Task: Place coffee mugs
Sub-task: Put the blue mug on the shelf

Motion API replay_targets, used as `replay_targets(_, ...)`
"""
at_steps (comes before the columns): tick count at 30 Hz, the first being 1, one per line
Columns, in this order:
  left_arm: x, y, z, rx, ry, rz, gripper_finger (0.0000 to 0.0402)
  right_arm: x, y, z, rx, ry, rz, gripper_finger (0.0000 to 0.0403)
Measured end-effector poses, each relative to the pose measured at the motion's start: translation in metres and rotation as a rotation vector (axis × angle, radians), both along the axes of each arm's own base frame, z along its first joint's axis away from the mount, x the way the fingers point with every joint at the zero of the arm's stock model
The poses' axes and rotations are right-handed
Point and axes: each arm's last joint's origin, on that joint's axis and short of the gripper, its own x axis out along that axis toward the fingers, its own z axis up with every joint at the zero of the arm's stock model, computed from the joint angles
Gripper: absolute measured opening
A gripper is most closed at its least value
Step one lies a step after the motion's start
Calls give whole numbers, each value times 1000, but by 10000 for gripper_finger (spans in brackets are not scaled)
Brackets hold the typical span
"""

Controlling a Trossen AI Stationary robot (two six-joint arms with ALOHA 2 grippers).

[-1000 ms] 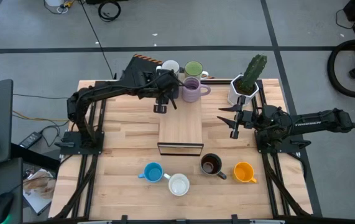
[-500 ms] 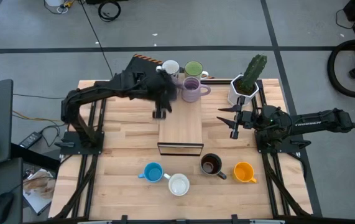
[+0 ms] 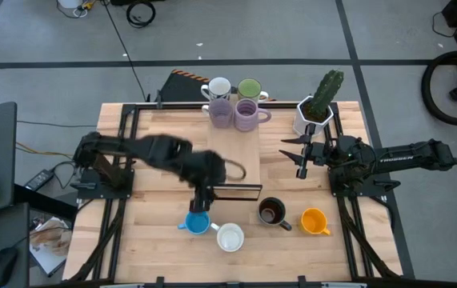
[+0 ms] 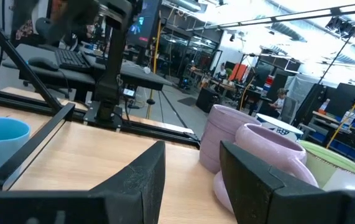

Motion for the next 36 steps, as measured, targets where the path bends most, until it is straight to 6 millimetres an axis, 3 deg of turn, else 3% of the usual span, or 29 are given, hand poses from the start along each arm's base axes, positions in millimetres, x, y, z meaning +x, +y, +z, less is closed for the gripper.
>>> replay_targets(6,-13,-51,-27,81,51,113,176,0,0,1,12,-16,2,158)
replay_targets(14,-38,-94,-96,-6,274,236,176,-1,0,6,-11,-60,-1,158)
replay_targets(20,-39,-112,-135,-65,214,237,176,-1,0,9,-51,-81,-6,158)
replay_targets(27,-32,-115,-140,-37,119,219,176,-1,0,9,-76,-80,-10,158)
replay_targets(36,-24,-126,-170,-21,197,231,176,-1,0,10,-81,-87,-5,158)
